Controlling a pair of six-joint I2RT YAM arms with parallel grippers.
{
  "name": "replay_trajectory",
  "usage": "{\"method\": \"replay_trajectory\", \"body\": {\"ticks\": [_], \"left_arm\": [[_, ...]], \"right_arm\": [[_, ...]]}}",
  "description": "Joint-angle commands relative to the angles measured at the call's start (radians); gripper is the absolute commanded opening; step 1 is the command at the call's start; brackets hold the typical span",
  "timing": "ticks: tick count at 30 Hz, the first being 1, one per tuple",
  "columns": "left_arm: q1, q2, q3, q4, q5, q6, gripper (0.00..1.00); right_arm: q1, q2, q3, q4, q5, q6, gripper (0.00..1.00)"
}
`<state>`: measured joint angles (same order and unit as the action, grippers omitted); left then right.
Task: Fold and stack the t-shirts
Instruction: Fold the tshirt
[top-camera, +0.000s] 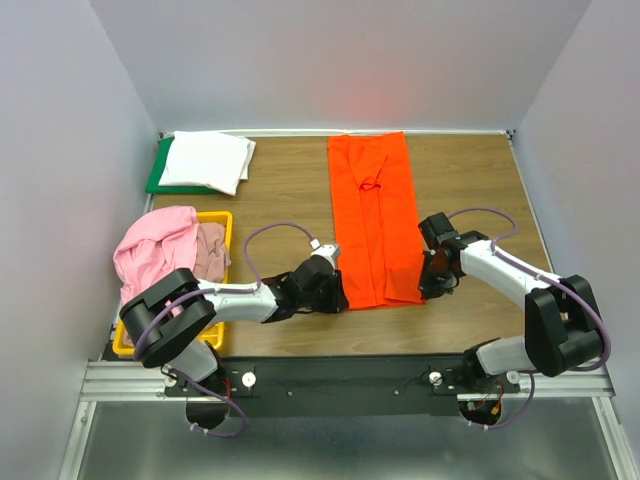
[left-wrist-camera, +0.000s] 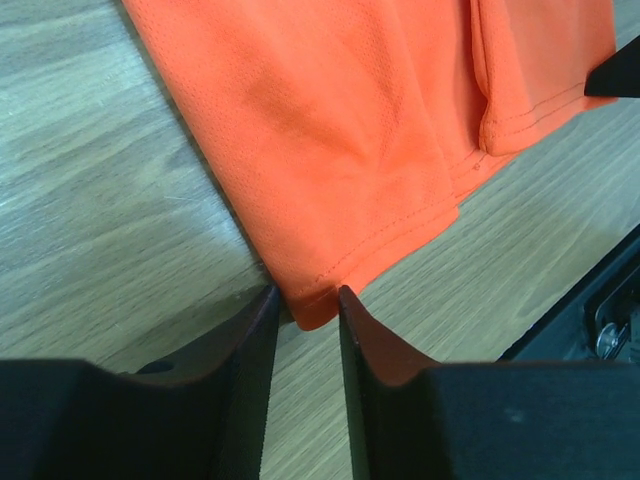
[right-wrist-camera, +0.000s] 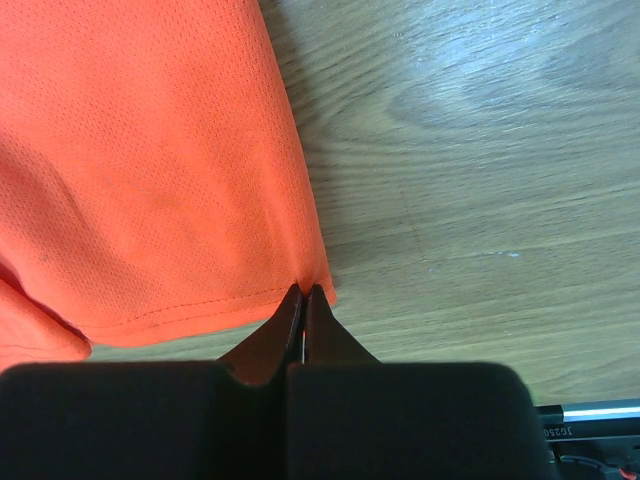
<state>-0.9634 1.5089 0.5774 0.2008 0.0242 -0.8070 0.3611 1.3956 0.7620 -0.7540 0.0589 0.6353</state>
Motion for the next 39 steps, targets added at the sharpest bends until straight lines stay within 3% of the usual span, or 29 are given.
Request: {"method": "replay_trajectory", "body": {"ticks": [1, 3, 5, 7, 18, 28, 34, 39], "left_arm": [[-0.008, 0.028, -0.005, 0.008, 0.026, -0.009, 0.35], [-0.008, 0.040, -0.005, 0.012, 0.029, -0.008, 0.33], [-0.009, 0.050, -0.002, 0.020, 0.034, -0.008, 0.23], [-0.011, 0.062, -0.002, 0.029, 0.033, -0.009, 0.00], [-0.011, -0.027, -0.021, 0.003, -0.017, -0.032, 0.00], [-0.001, -0.085, 0.028, -0.018, -0.113, -0.032, 0.00], [0.051, -0.070, 0.042, 0.055, -0.110, -0.001, 0.00], [0.097, -0.015, 0.087, 0.109, -0.079, 0.052, 0.00]], "right_arm": [[0.010, -0.007, -0.001, -0.007, -0.010, -0.006, 0.00], [0.010, -0.010, -0.001, -0.007, -0.010, -0.006, 0.00], [0.010, -0.017, 0.000, -0.005, -0.008, -0.006, 0.00], [0.012, -0.021, 0.000, -0.005, -0.007, -0.006, 0.00], [0.012, -0.079, 0.011, -0.044, -0.019, -0.003, 0.00], [0.010, -0.155, 0.112, -0.070, 0.068, 0.021, 0.01], [0.010, -0.156, 0.169, 0.021, 0.145, 0.017, 0.00], [0.010, -0.060, 0.204, 0.125, 0.151, -0.009, 0.00]]}}
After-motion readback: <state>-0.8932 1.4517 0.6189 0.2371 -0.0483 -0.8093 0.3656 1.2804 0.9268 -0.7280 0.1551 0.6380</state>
